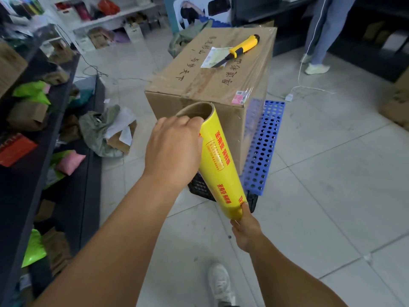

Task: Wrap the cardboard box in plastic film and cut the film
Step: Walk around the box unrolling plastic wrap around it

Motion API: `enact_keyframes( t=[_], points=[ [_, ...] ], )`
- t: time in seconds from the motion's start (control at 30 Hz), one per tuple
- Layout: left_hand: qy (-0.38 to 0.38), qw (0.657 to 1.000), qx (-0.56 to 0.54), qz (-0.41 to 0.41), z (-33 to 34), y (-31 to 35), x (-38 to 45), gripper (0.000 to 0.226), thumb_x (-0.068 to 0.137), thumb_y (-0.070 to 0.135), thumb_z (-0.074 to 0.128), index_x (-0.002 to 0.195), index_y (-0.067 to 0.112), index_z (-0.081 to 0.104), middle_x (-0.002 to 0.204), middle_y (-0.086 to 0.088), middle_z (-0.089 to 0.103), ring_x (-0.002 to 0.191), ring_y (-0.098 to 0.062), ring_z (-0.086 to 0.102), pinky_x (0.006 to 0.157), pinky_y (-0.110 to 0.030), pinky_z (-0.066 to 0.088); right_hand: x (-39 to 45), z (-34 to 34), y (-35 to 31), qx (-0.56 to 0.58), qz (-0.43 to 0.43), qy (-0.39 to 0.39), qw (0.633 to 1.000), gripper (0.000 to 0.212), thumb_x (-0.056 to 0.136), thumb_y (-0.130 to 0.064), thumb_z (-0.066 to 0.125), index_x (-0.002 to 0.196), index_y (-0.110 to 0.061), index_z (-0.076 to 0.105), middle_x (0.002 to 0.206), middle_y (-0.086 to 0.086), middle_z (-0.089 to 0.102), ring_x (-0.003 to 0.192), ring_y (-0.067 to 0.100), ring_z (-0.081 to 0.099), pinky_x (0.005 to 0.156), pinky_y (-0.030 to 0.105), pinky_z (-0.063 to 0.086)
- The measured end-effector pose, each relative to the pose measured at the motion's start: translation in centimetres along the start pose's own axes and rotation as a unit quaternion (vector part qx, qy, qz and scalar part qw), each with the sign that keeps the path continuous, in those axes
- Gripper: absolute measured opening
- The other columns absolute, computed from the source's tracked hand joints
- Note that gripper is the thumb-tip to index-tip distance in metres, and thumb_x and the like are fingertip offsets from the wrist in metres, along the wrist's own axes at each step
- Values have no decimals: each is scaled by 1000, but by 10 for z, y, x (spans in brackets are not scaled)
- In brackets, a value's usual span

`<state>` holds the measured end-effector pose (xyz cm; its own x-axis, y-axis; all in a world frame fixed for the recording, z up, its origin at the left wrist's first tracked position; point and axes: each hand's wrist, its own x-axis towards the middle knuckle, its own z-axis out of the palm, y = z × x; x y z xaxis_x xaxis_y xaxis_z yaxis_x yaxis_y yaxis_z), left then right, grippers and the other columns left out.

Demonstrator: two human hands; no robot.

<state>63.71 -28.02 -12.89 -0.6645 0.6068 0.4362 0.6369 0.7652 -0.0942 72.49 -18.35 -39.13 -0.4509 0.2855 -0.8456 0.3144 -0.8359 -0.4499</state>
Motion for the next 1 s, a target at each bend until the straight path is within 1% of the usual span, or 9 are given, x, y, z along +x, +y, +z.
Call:
enact_keyframes(
  t=[0.1, 0.2, 0.37, 0.53, 0.8, 1.0],
  points=[
    [0, 1000, -12, 21, 8, -15, 2, 14, 76, 10, 64, 90, 7, 65, 76, -14, 64, 73, -34, 55, 68, -36, 25, 6, 16, 7, 13, 9, 2, 1000, 69, 94, -51, 45, 149, -13, 25, 148, 11, 39, 134, 28, 42, 113, 38, 28],
    [5, 998, -30, 46, 17, -32, 5, 16, 75, 14, 58, 88, 7, 65, 72, -12, 63, 69, -33, 55, 69, -35, 26, 12, 34, 15, 39, 14, -5, 999, 66, 95, -49, 44, 149, -15, 25, 148, 10, 39, 133, 27, 42, 113, 37, 28],
    [-4, 995, -65, 78, 28, -68, 15, 25, 78, 18, 53, 96, 7, 65, 76, -10, 64, 71, -33, 55, 70, -34, 27, 24, 65, 26, 84, 12, 12, 996, 66, 96, -46, 45, 149, -14, 24, 148, 12, 41, 132, 27, 45, 112, 36, 30],
    [-30, 989, -101, 102, 42, -100, 35, 33, 81, 24, 42, 97, 8, 65, 80, -9, 65, 75, -32, 56, 72, -34, 30, 38, 99, 27, 115, 6, 34, 993, 66, 96, -47, 44, 149, -15, 25, 149, 11, 39, 134, 27, 43, 113, 37, 29],
    [-57, 975, -144, 161, 55, -142, 58, 26, 81, 19, 51, 100, 9, 66, 84, -7, 66, 77, -30, 58, 76, -34, 32, 48, 141, 32, 157, 1, 98, 983, 68, 92, -56, 43, 146, -16, 33, 146, 10, 44, 132, 26, 44, 113, 37, 30],
    [-42, 962, -187, 195, 62, -155, 67, 23, 80, 16, 54, 98, 8, 67, 84, -7, 67, 79, -30, 59, 79, -36, 33, 56, 159, 38, 192, 9, 123, 974, 71, 89, -63, 42, 143, -17, 39, 144, 7, 47, 132, 24, 45, 110, 34, 32]
  ],
)
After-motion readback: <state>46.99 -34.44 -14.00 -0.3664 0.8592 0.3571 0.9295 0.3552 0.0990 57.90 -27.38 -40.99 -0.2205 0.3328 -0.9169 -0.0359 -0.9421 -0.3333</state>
